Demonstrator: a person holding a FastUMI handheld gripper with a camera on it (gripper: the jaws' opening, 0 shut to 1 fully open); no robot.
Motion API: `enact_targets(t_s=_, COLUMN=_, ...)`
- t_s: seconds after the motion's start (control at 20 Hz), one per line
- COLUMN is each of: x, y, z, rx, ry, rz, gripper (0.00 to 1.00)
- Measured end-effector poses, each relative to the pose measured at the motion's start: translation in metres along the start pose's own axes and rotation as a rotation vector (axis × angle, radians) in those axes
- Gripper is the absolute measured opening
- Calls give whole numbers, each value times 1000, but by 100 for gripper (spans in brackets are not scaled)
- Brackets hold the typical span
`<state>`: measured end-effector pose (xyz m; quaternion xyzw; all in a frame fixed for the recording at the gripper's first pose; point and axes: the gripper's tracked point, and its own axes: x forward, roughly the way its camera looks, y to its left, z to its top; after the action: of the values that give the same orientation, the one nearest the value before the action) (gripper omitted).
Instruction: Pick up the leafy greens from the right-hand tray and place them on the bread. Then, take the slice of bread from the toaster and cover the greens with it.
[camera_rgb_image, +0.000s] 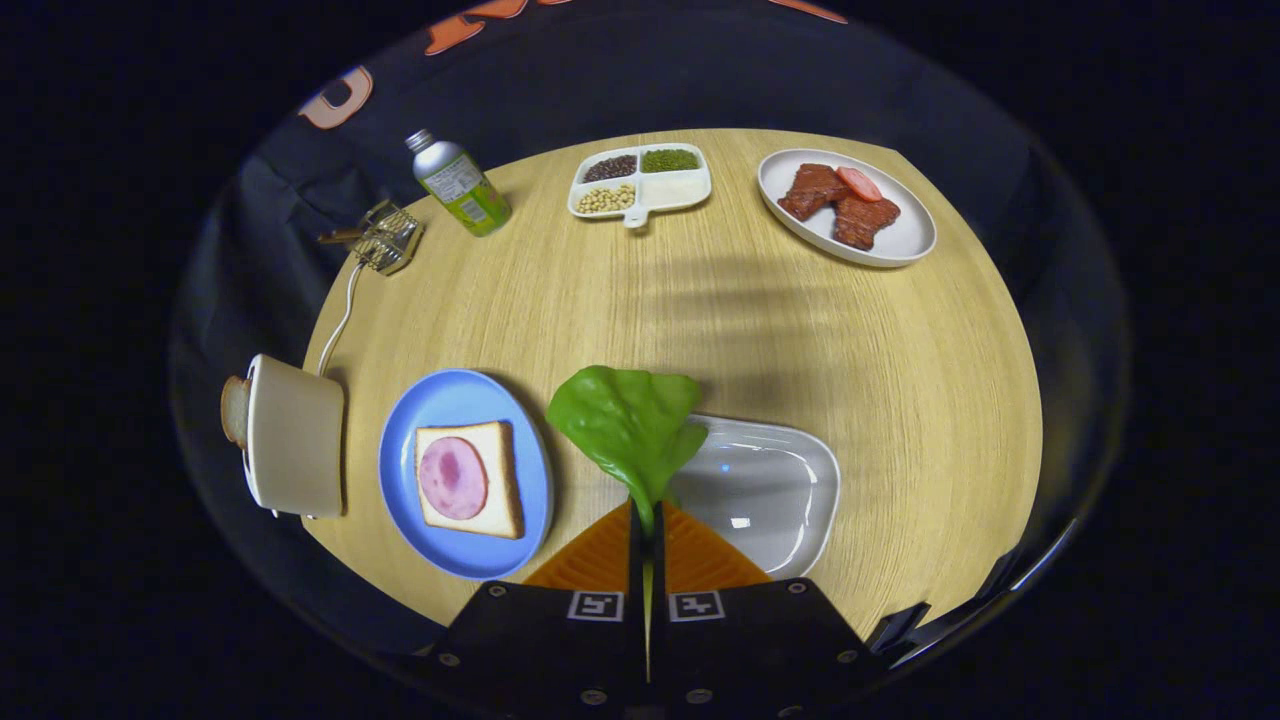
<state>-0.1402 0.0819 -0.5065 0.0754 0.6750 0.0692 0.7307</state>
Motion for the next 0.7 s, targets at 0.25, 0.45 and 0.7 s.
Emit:
enact_targets(t_s=0.25, x=2, y=33, z=-2, rx=-76, ry=16, rz=43, gripper=2)
enact_targets(t_s=0.45, x=5, y=64, z=-2, rx=-106, ry=28, rz=92, gripper=2)
enact_targets(t_s=0.7, x=17, y=98, z=-1, rx=-128, ry=45, rz=125, gripper=2)
